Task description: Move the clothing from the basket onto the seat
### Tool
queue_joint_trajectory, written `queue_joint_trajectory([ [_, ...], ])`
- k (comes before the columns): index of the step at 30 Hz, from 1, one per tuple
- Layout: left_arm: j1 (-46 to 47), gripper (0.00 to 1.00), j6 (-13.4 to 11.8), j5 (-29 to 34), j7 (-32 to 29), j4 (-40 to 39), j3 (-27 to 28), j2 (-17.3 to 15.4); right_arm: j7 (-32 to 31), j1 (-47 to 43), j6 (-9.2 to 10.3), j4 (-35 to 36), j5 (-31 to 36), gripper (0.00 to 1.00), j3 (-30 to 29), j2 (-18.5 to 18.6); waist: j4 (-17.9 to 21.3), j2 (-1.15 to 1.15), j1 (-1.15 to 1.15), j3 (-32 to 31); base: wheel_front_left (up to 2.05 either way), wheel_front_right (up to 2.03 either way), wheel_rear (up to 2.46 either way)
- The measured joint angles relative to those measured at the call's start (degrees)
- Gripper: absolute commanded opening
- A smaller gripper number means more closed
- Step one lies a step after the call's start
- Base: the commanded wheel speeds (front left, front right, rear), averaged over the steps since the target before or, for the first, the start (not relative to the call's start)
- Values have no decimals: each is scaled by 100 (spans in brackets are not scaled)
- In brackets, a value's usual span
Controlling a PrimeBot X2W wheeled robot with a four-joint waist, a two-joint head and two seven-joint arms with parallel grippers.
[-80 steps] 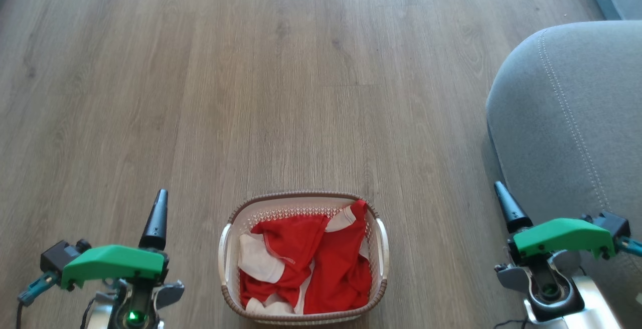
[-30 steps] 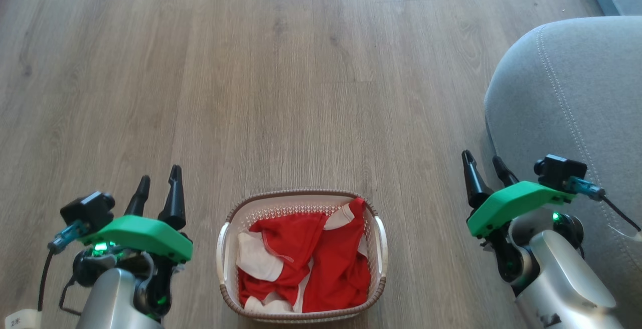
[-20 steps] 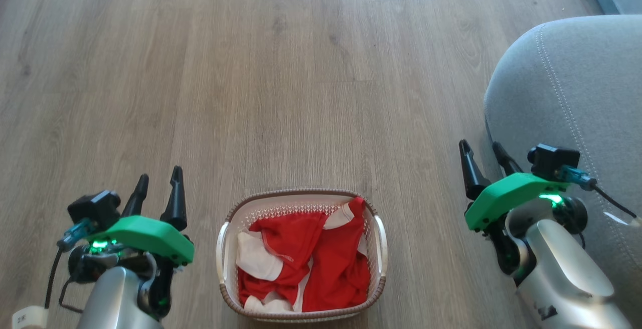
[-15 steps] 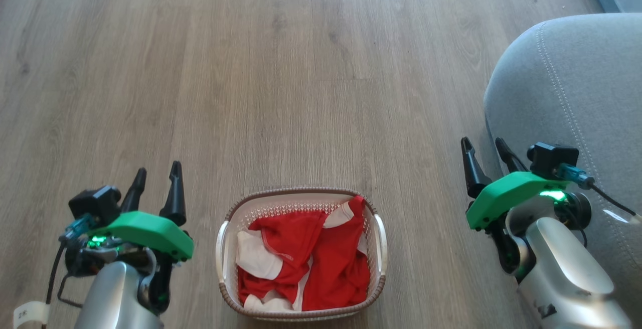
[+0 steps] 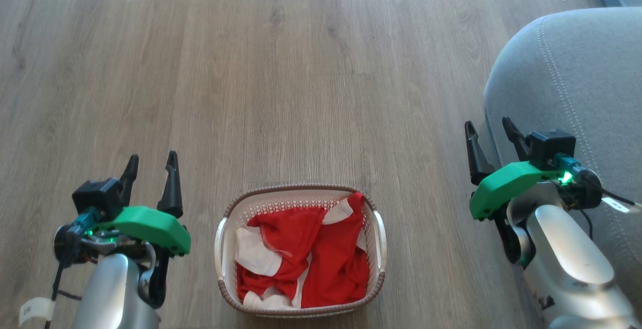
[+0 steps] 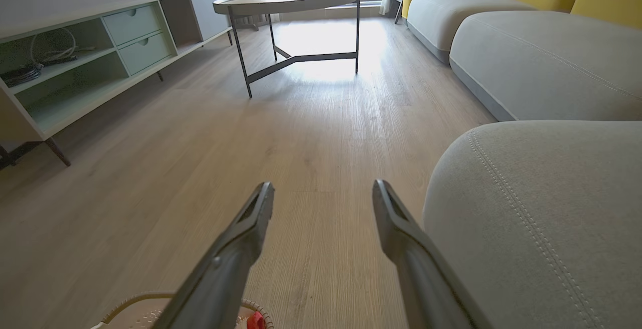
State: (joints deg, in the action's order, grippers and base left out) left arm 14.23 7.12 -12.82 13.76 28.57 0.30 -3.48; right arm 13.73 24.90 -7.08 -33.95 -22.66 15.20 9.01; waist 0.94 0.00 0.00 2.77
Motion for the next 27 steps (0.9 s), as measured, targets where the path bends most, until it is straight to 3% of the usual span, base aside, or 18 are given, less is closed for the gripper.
queue_joint_trajectory([
  [7, -1, 100, 0, 319, 68, -183, 78, 33, 51, -5, 0, 252, 322, 100, -215, -26, -1, 0, 0, 35, 0, 0, 0],
  [27, -47, 100, 0, 372, 68, -338, 304, 110, 51, -256, 0, 517, 454, 100, -524, -167, 19, 0, 0, -7, 0, 0, 0],
])
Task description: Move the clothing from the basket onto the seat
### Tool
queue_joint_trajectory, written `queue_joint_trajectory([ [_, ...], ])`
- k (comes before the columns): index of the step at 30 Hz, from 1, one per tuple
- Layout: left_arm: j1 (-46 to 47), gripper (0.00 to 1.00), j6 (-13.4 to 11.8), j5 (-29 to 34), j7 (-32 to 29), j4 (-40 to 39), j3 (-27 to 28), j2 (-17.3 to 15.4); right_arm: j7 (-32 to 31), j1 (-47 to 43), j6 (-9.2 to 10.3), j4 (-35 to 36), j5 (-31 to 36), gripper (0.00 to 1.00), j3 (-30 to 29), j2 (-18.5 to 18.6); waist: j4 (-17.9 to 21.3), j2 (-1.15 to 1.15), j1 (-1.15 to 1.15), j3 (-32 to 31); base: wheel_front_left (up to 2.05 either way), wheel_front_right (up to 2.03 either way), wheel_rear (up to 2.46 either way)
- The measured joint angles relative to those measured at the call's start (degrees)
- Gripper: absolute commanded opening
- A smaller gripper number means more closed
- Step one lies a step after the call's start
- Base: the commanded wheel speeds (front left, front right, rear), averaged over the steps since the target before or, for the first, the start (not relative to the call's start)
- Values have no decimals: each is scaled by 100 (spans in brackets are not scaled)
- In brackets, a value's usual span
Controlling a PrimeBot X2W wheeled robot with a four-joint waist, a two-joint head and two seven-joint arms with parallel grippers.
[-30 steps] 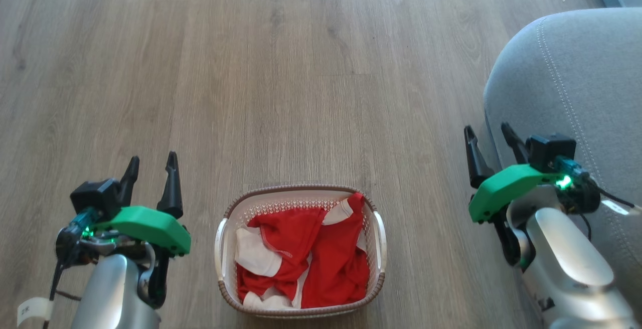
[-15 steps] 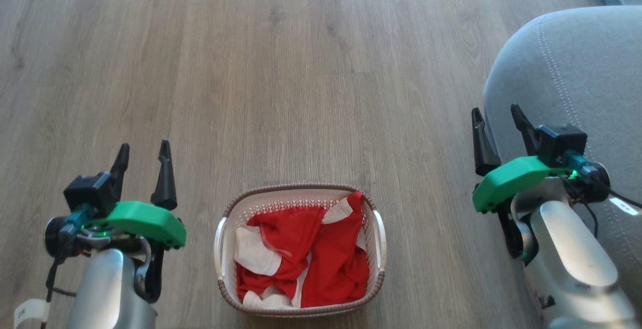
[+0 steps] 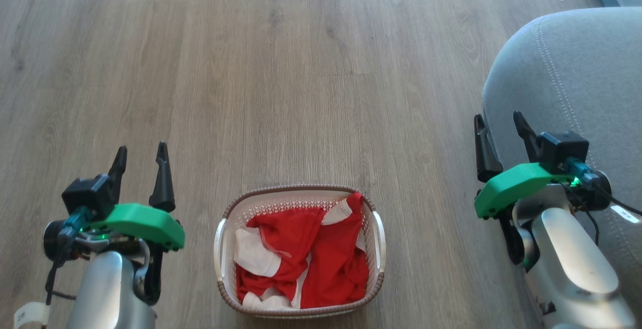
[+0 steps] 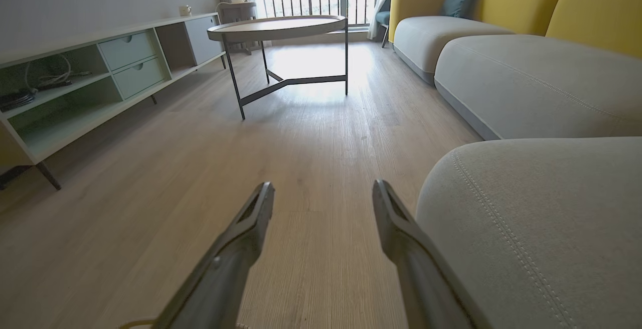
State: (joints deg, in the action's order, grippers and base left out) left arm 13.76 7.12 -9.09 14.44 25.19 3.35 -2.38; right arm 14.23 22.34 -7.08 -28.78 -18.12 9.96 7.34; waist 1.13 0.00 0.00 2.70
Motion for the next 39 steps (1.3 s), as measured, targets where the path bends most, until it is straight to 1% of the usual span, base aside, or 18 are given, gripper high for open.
queue_joint_trajectory([
  [7, -21, 100, 0, 45, 0, 13, 16, 3, 0, -39, 0, 4, 0, 100, -14, -5, 12, 0, 0, 47, 0, 0, 0],
  [10, -25, 100, 0, 44, 0, 40, -57, 3, 0, -36, 0, 52, 0, 100, -24, -9, 22, 0, 0, 113, 0, 0, 0],
  [16, -16, 100, 0, -111, 1, 66, -130, 16, 0, 122, 0, 288, 58, 100, -62, -71, 88, 0, 0, 474, 0, 0, 0],
  [28, 498, 100, 1, -336, 1, 92, -861, 31, 2, 866, 0, 915, 196, 100, -62, -144, 273, 0, 1, 1574, 0, 0, 0],
  [29, 498, 100, 1, -336, 1, 92, -861, 31, 2, 866, 0, 915, 196, 100, -62, -144, 273, 0, 1, 1574, 0, 0, 0],
  [39, 1268, 100, 1, -413, 1, 408, -1617, 30, 44, 1613, 0, 1391, 302, 100, -29, -142, 395, 0, 1, 2726, 0, 0, 0],
])
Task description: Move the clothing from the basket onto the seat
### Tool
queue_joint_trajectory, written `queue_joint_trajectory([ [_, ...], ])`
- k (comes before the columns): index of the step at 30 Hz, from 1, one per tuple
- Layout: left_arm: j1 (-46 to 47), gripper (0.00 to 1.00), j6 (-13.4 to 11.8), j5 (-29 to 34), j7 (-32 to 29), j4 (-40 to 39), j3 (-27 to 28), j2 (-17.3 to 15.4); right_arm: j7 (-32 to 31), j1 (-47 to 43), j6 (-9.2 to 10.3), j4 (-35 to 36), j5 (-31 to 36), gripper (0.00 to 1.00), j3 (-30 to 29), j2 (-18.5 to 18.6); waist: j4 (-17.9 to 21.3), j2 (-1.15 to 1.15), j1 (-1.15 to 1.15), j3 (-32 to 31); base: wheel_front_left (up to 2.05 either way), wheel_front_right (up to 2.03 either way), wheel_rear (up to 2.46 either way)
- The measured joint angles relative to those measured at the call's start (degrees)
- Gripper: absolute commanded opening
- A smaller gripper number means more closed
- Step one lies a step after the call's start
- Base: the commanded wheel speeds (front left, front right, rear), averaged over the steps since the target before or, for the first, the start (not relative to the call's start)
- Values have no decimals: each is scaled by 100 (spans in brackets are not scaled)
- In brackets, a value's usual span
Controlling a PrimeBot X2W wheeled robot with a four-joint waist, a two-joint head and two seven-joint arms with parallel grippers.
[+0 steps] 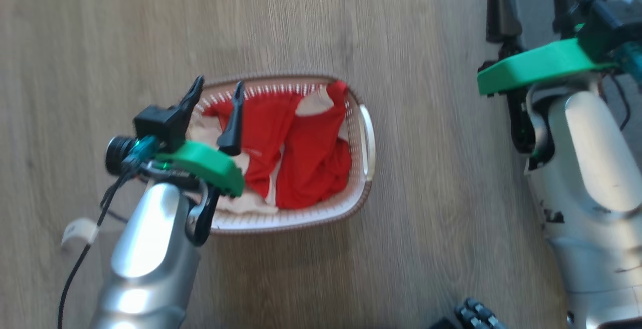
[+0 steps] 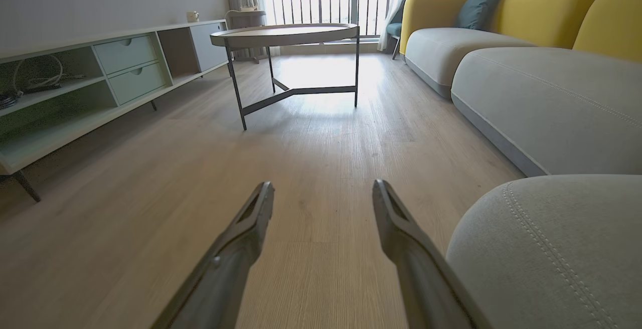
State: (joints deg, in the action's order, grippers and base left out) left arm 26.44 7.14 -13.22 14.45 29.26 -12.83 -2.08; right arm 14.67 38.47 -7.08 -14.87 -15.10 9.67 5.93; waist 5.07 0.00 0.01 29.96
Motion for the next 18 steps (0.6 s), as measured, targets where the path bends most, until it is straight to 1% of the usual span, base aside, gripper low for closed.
queue_joint_trajectory([
  [9, 767, 100, 0, 102, 1, 743, -759, 12, 3, 294, 0, 146, 49, 100, 8, 3, 103, 0, 0, 930, 0, 0, 0],
  [14, 1207, 100, 0, 371, 1, 1366, -1368, -29, 3, 367, 0, 194, 49, 100, 8, 0, 188, 0, 0, 1297, 0, 0, 0],
  [18, 1566, 100, 7, 472, 1, 1845, -1764, -77, 3, 367, 0, 215, 51, 100, 2, -8, 290, 0, 0, 1514, 0, 0, 0],
])
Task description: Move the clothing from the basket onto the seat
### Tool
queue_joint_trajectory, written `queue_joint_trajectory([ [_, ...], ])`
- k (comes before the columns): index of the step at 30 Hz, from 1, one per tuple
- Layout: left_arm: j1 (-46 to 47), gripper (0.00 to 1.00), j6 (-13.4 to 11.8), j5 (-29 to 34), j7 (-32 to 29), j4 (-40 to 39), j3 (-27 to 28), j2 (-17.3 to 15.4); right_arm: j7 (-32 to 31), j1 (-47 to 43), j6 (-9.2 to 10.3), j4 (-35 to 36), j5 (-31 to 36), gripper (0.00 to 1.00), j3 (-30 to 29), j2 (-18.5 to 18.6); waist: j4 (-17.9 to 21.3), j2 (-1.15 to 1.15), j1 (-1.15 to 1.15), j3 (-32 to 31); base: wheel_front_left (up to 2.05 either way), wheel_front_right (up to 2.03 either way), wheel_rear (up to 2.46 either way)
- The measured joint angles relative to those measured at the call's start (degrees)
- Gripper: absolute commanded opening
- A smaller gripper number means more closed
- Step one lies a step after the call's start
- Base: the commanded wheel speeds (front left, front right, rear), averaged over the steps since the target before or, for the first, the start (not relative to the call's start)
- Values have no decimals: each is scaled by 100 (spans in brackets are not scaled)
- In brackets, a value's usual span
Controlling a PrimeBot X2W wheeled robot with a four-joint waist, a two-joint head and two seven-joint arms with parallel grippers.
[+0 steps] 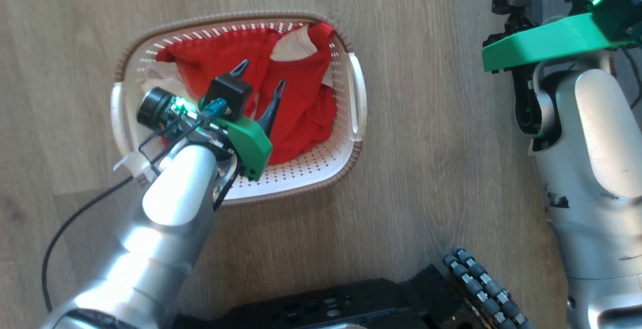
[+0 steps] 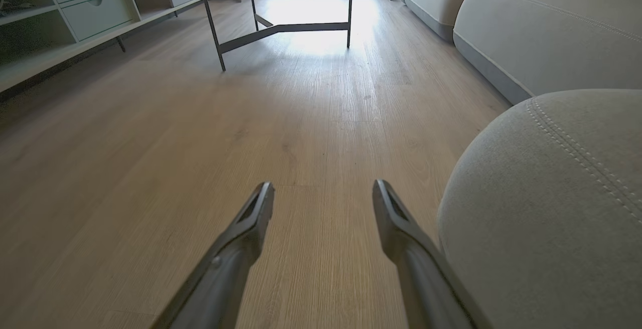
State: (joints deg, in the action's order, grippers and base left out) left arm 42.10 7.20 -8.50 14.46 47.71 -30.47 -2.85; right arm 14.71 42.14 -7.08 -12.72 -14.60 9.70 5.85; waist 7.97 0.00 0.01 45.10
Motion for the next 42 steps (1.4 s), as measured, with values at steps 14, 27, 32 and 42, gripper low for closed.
queue_joint_trajectory([
  [14, 871, 100, 34, -125, 8, 937, -995, -94, 0, 119, 0, 108, -8, 100, -36, -176, 377, 0, -1, 547, 0, 0, 0],
  [27, 1697, 100, -608, 53, -56, 2334, -1035, -263, 0, 120, 0, 156, -68, 100, -67, -208, 688, 0, -1, 969, 0, 0, 0],
  [32, 1893, 100, -854, 230, -321, 2515, -1201, -390, 0, 120, 0, 190, -131, 100, -75, -213, 753, 0, -1, 1104, 0, 0, 0],
  [42, 2034, 100, -1073, 426, -813, 2599, -1506, -522, 0, 134, 0, 199, -229, 100, -81, -220, 821, 0, 0, 1244, 0, 0, 0],
])
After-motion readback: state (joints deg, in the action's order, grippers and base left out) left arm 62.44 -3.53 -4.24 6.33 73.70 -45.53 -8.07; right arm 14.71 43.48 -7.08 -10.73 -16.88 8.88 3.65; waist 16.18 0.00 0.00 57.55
